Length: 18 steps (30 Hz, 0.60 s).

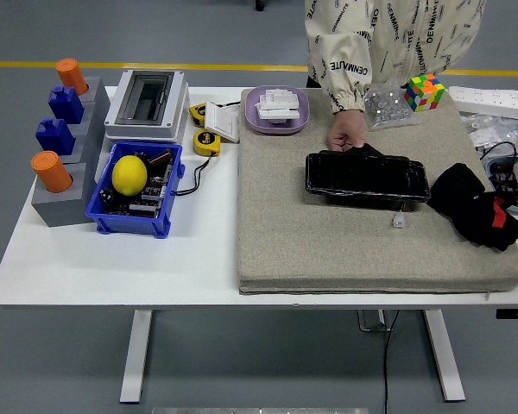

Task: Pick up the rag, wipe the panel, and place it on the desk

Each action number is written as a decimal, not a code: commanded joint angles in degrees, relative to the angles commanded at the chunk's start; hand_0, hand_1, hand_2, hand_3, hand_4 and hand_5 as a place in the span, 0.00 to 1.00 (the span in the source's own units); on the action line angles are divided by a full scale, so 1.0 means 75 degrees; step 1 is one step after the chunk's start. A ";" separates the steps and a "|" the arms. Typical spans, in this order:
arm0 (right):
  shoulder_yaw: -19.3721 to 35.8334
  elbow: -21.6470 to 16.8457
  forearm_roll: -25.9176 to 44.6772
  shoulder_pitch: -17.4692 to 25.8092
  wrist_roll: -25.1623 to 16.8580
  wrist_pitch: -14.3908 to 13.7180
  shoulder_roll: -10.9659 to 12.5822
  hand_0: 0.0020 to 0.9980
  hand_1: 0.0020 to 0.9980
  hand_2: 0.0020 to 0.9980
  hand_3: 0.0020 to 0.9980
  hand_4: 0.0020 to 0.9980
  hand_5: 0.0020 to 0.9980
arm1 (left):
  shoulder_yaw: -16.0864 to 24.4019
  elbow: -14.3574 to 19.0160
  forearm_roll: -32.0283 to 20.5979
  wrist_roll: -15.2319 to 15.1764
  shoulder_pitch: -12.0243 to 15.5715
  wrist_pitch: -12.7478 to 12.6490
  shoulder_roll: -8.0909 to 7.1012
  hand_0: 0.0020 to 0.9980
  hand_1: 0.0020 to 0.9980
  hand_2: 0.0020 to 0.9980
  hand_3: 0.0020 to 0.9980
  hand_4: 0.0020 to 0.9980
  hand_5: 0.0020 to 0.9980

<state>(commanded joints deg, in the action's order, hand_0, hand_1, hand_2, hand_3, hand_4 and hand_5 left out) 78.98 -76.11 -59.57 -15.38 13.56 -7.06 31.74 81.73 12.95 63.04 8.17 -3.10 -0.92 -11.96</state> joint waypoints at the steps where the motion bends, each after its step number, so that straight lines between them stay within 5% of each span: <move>1: -0.0066 -0.0004 -0.0199 -0.0034 0.0041 0.0102 0.0034 0.94 0.89 0.92 0.98 1.00 0.70 | 0.0000 -0.0001 0.0000 0.0000 0.0001 -0.0001 -0.0001 0.61 0.64 0.66 0.56 0.63 0.44; 11: -0.1217 0.0312 -0.3170 -0.0681 0.0394 0.1696 0.0448 0.93 0.89 0.92 0.98 1.00 0.66 | 0.0016 0.0003 0.0004 0.0000 -0.0012 0.0000 -0.0005 0.61 0.64 0.66 0.56 0.63 0.44; 18: -0.1975 0.0629 -0.5404 -0.1105 0.0441 0.2206 0.0643 0.94 0.89 0.93 0.97 1.00 0.64 | 0.0065 -0.0011 0.0012 0.0003 -0.0004 -0.0003 0.0005 0.61 0.64 0.66 0.56 0.63 0.44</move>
<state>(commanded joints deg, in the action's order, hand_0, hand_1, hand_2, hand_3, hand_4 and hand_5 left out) 64.17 -71.39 -100.11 -23.67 16.87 9.48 36.57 82.22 12.87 63.13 8.19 -3.13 -0.94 -11.92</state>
